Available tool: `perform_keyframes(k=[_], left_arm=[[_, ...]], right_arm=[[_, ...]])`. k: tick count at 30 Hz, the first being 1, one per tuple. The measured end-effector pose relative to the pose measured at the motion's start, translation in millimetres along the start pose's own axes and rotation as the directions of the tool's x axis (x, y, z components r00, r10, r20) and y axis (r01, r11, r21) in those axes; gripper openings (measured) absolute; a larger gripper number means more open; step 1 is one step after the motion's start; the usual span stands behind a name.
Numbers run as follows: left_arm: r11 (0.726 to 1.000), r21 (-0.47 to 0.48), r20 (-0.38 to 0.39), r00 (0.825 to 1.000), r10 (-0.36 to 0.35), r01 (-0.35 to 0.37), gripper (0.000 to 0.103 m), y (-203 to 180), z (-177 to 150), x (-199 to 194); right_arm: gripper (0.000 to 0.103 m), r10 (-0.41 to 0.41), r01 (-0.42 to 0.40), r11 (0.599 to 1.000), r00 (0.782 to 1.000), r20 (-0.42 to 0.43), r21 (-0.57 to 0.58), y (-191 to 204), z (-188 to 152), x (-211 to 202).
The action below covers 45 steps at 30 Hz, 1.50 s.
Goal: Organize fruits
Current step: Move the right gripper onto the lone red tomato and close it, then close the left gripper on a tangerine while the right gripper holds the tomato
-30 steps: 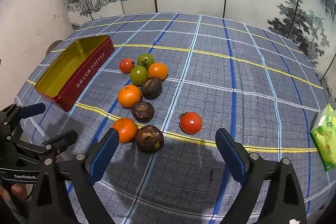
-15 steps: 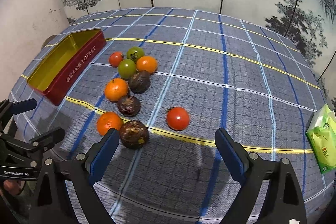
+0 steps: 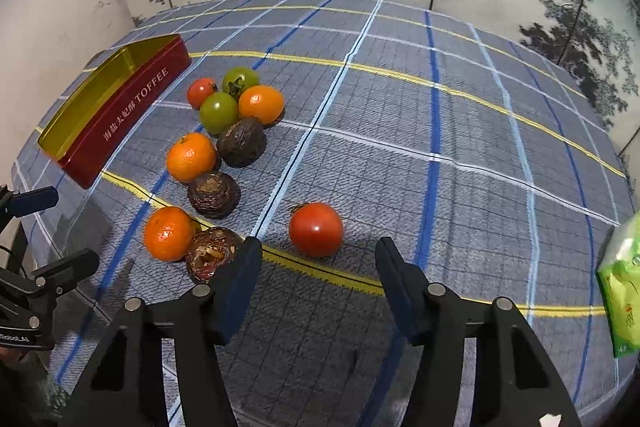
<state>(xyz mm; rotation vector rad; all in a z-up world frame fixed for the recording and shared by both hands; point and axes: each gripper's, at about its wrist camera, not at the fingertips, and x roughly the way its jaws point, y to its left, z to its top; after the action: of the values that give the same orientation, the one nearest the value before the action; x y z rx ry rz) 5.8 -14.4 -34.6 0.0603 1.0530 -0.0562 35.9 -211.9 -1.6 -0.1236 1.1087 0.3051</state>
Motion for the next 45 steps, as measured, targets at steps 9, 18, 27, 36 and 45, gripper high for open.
perform_keyframes(k=[9,18,27,36,45], left_arm=[[0.999,0.027,-0.004,1.000,-0.027,0.027,0.094,-9.2,4.3,7.4],[0.998,0.046,-0.026,0.999,-0.036,0.037,0.090,-16.0,7.2,16.6],[0.994,0.071,-0.036,0.996,-0.082,0.085,0.089,-26.5,12.1,22.6],[0.988,0.083,-0.056,0.990,-0.127,0.132,0.079,-36.3,27.4,36.8],[0.976,0.107,-0.077,0.980,-0.182,0.190,0.061,-45.6,32.0,48.3]], right_arm=[[0.046,0.027,-0.027,0.999,0.999,-0.020,-0.026,0.7,5.7,19.6],[0.029,0.038,-0.038,0.998,0.999,-0.020,-0.039,1.4,7.2,26.7],[0.029,-0.001,0.002,1.000,1.000,-0.017,0.031,-18.2,4.0,23.6],[0.029,-0.015,0.016,0.995,1.000,-0.014,0.094,-40.1,-7.0,15.8],[0.029,-0.001,0.001,0.993,1.000,-0.002,0.119,-44.2,-8.7,14.6]])
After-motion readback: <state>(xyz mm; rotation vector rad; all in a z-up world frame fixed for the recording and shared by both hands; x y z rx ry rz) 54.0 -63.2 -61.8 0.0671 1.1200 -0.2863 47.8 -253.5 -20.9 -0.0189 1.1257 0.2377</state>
